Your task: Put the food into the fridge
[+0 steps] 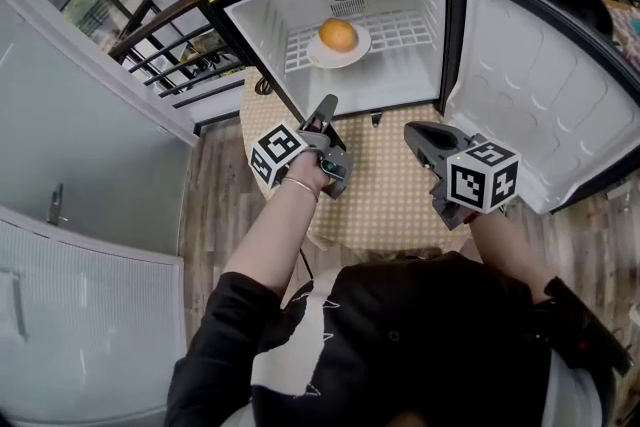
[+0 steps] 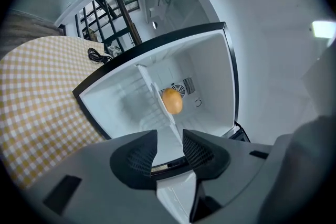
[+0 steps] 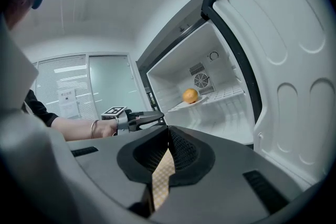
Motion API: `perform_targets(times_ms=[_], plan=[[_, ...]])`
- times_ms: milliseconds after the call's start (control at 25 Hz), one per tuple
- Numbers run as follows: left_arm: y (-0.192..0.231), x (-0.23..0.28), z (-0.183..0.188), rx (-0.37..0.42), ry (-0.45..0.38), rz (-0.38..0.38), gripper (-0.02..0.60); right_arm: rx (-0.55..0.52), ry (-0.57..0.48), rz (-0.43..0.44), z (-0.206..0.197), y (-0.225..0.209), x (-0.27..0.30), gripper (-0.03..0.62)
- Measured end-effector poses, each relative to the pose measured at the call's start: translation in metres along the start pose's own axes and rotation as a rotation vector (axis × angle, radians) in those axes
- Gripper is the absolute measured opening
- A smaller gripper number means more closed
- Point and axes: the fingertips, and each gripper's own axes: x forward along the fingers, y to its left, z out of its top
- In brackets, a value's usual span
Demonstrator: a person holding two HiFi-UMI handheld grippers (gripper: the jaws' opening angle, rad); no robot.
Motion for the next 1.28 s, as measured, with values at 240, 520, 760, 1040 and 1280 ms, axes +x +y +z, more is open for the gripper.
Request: perform_targets(times_ms=[240, 520, 760, 1040, 1280], plan=[[-0.024, -0.046, -0.003, 0.089, 0.103, -0.111, 0.156, 0.022, -0.049, -0.063, -0.011, 0.047, 0.002, 0.017], [-0.047, -0.125, -0.003, 0.176, 0.178, -0.295, 0.102, 0.054, -0.097, -0.138, -0.046, 0.121, 0.008, 0.017], [-0.050, -0.194, -0.007, 0.228, 0.249, -0.399, 0.074, 0.073, -0.108, -0.205, -0.091, 0.190, 0.004, 0.017], [-0.057, -0.251, -0.025, 0.294, 0.292, -0.507, 0.044, 0.052, -0.123, -0.228, -0.109, 0.243, -0.004, 0.017], [-0.065, -0.282, -0.046, 0.339, 0.294, -0.534, 0.025, 0.060, -0.143, -0.208, -0.106, 0.261, -0.018, 0.016]])
